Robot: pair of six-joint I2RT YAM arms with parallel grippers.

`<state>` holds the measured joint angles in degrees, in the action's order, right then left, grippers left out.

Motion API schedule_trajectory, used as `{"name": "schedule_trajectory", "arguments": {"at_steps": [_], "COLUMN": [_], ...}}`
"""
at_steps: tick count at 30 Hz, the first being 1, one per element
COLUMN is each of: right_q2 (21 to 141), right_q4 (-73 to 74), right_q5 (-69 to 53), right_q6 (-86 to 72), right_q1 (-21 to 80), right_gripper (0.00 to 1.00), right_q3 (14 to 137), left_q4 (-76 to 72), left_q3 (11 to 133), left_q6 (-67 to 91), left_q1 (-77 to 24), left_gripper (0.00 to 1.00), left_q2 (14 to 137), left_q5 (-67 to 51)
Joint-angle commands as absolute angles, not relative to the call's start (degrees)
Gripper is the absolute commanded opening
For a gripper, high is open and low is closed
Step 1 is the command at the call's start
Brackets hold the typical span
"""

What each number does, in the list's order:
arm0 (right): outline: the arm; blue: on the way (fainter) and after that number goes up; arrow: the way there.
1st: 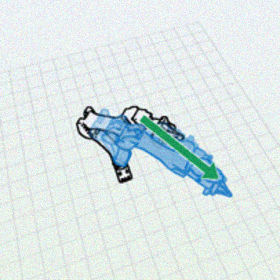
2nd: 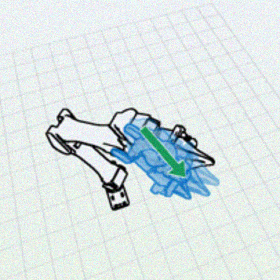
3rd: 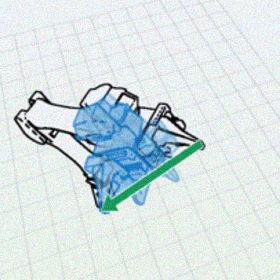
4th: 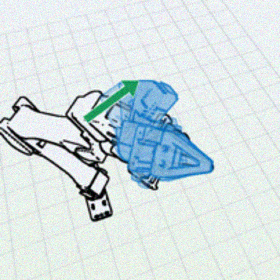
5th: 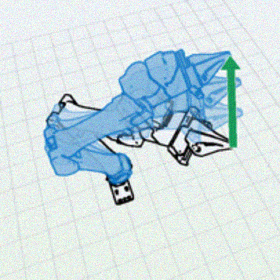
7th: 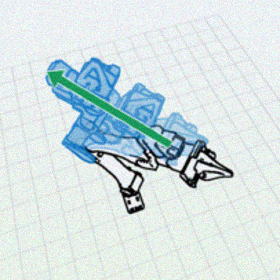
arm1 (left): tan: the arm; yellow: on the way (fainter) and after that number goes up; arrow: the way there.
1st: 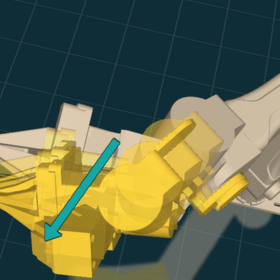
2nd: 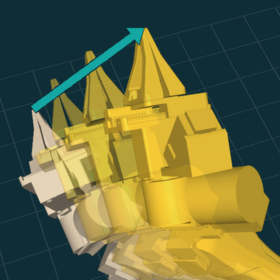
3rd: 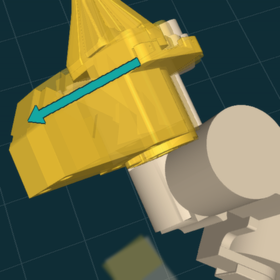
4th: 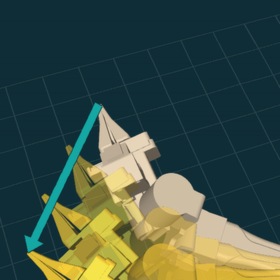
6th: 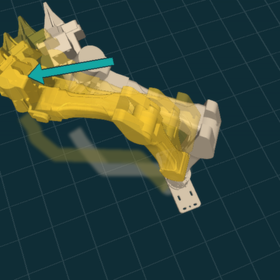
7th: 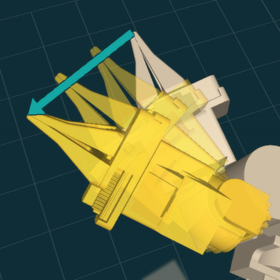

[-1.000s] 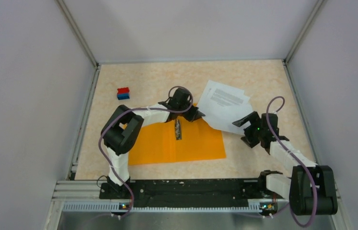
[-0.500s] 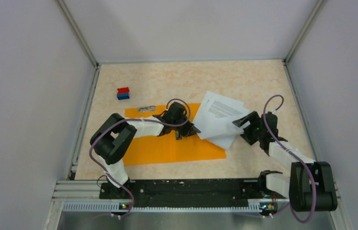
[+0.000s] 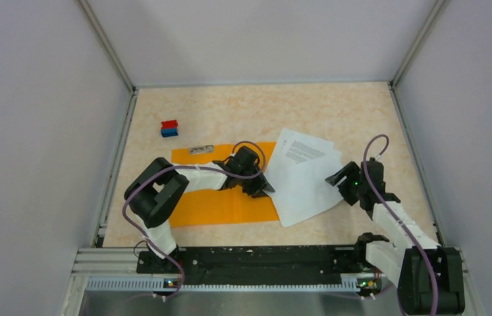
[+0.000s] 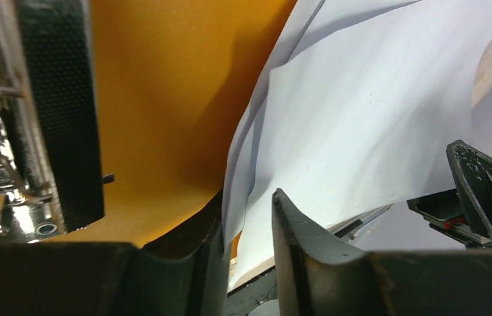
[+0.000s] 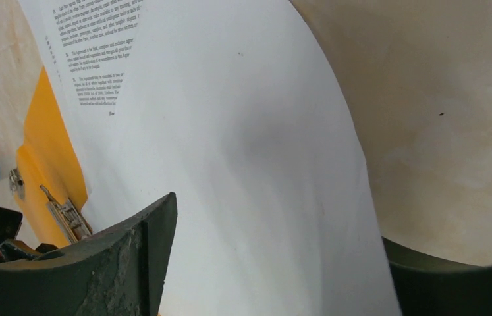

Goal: Put the files into the folder

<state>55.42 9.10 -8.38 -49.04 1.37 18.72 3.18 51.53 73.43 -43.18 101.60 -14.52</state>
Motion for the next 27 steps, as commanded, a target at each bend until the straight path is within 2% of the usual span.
{"name": "schedule_trajectory", "arguments": {"at_steps": [1,6,8,13,20,27], "right_q2": [57.5,69.3,72.9,79.6,87.7,94.3], "right_q4": [9.3,5.3,4.2,7.1,11.5,15.4], "right_q5": [-6.9,-8.1,-7.5,-4.4,-2.0,1.8], "right_q6": [-44.0,-39.3,-38.2,-33.5,-28.7,-27.8], "right_q1": [1.8,1.8,1.8,1.8,2.7,5.3], "right_gripper": [0.62,0.54,0.54,0.54,0.66,0.71], "right_q3": [21.2,26.2,27.9,35.2,45.7,54.8], "left_q4": [7.6,13.7,16.2,23.0,33.7,37.1], "left_q3": [52.9,56.0,57.2,61.8,78.6,90.5], "left_q6": [67.4,60.1,56.9,48.4,38.3,33.7], "left_q1": [-43.4,-43.3,-43.3,-43.3,-42.1,-38.7], "left_gripper": [0.41,0.55,0.61,0.63,0.7,0.75], "left_q2": [98.1,97.3,96.9,95.4,102.6,112.7], "left_q5": [-13.7,-14.3,-14.2,-11.0,-4.5,-2.8]}}
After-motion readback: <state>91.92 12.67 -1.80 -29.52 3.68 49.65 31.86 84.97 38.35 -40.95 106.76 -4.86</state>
